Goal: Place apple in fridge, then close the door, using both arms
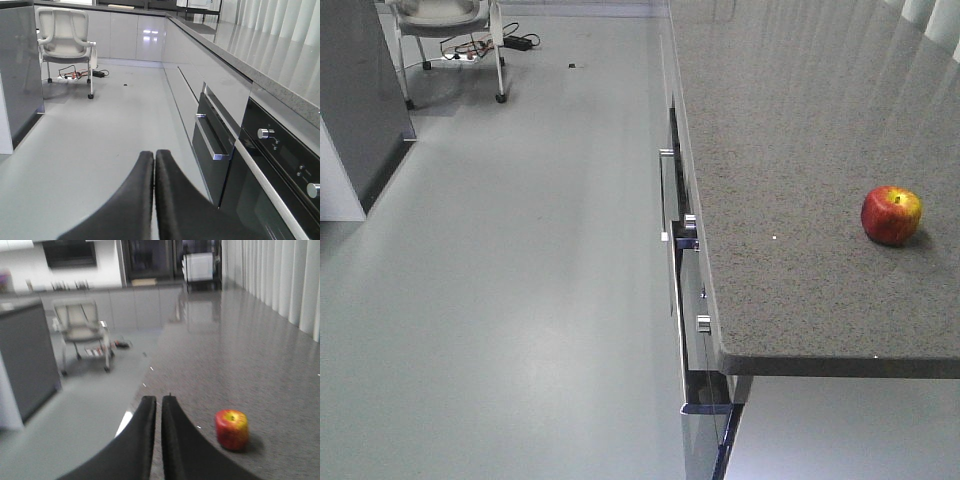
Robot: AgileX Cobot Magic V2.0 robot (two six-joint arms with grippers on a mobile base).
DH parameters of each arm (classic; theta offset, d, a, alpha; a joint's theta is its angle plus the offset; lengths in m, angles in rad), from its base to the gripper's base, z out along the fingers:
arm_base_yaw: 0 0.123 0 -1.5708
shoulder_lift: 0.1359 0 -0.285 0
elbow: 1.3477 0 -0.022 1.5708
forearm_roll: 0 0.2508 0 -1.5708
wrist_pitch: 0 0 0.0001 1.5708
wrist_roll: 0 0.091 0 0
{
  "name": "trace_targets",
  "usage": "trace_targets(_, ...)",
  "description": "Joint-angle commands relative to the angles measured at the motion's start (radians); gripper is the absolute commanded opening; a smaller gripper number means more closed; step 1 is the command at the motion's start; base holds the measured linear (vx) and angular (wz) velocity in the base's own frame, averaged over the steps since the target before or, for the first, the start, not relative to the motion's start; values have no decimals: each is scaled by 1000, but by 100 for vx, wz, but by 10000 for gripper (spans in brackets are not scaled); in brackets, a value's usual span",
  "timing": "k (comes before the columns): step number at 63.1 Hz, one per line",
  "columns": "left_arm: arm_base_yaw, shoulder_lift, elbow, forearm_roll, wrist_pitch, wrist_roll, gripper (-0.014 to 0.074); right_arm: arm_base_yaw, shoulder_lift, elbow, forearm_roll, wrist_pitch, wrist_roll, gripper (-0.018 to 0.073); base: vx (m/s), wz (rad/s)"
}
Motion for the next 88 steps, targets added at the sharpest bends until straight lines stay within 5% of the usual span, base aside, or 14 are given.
trace_targets(1,-4,-15,20,-10,-72,-8,-6,-3,121,-133,-65,-1,-22,129,0,0)
trace_targets(21,-4,-15,20,-10,-72,-8,-6,-3,376,-263,-196,-88,-17,728,0,0)
trace_targets(40,-4,-15,20,-10,-72,-8,-6,-4,466,-327,-192,17,30,695,0,0)
trace_targets(66,-4,-15,20,-10,-72,-8,-6,-62,803,-771,-256,377,86,659,0,0)
trace_targets(88,-4,-15,20,-10,-72,-8,-6,-236,1141,-1019,51,540,-129,641,0,0)
